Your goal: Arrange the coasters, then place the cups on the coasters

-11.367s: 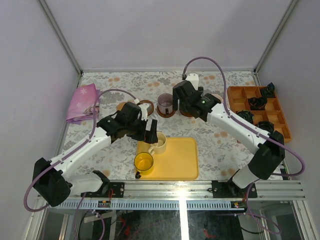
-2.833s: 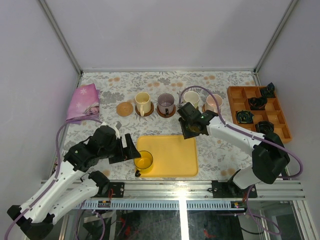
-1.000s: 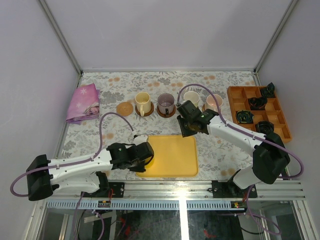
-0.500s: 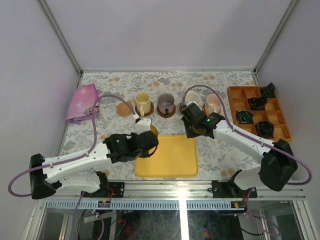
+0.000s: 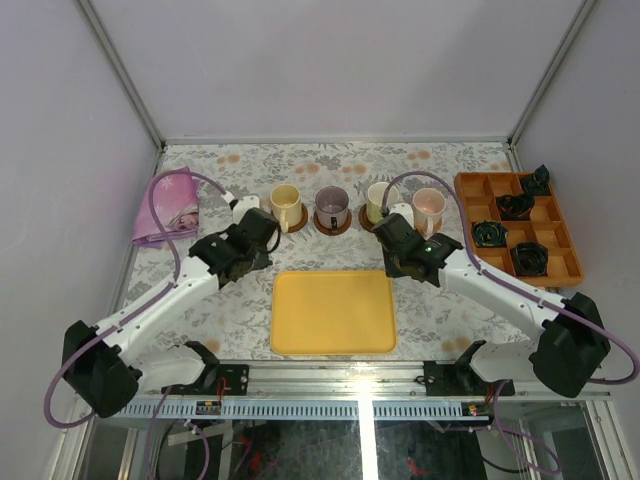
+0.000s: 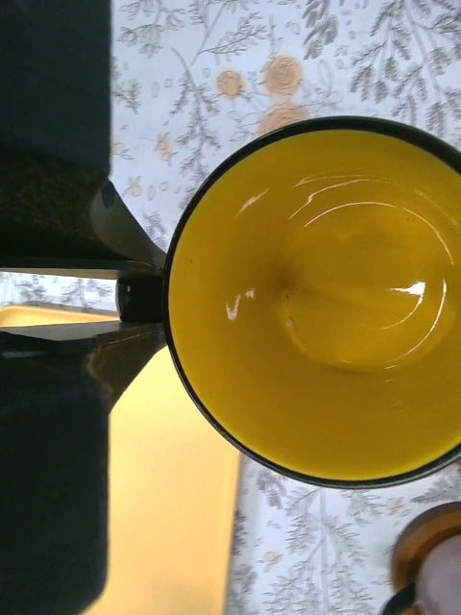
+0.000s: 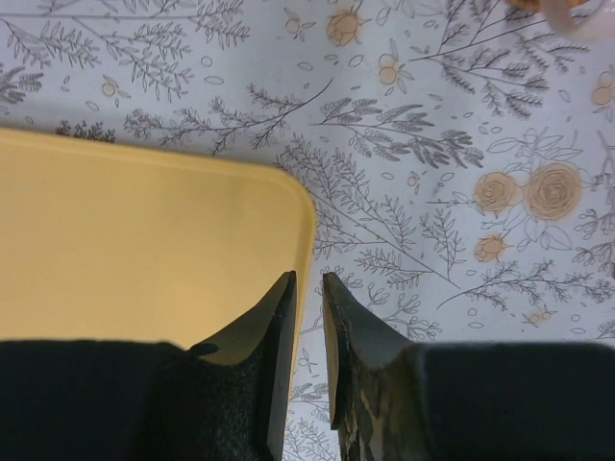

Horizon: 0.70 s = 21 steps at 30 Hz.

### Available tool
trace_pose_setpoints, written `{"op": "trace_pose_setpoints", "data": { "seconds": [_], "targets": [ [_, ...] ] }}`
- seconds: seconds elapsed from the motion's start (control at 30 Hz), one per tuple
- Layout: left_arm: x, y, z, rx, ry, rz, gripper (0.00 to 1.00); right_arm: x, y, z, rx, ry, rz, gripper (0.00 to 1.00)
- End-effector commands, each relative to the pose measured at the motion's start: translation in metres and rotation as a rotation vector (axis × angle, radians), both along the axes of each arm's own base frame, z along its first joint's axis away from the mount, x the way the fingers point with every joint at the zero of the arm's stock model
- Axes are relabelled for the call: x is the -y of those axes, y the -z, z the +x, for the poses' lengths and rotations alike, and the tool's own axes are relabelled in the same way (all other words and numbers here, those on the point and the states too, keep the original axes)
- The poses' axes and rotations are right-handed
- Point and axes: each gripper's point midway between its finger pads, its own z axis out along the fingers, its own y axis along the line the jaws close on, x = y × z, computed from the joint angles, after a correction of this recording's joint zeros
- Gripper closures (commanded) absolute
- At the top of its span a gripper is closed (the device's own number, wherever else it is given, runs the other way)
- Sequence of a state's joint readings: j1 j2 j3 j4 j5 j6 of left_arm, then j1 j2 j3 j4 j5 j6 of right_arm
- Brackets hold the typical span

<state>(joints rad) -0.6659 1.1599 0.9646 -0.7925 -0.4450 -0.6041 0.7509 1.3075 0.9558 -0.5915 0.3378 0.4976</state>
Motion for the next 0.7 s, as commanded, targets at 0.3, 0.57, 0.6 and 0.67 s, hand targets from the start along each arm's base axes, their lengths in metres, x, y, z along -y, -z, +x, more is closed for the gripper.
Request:
{"op": "trace_pose_setpoints", "data": {
  "seconds": [0.3, 0.57, 0.6, 0.67],
  "targets": [
    [-0.042, -0.009, 0.124, 0.055, -0.033, -0.149, 1.00, 0.038, -0.055, 0.029, 0.228, 0.210, -0.029, 0.75],
    [-0.050, 0.001, 0.163, 0.026, -0.027, -0.225, 1.00, 0.051, -0.064, 0.036, 0.256, 0.266, -0.041, 0.74],
    [-0.049, 0.003, 0.166, 0.019, -0.019, -0.225, 1.00, 0.052, -0.064, 0.037, 0.257, 0.270, -0.042, 0.74],
    [-0.049, 0.008, 0.170, 0.004, -0.006, -0.222, 1.00, 0.052, -0.064, 0.040, 0.260, 0.278, -0.039, 0.74]
  ]
}}
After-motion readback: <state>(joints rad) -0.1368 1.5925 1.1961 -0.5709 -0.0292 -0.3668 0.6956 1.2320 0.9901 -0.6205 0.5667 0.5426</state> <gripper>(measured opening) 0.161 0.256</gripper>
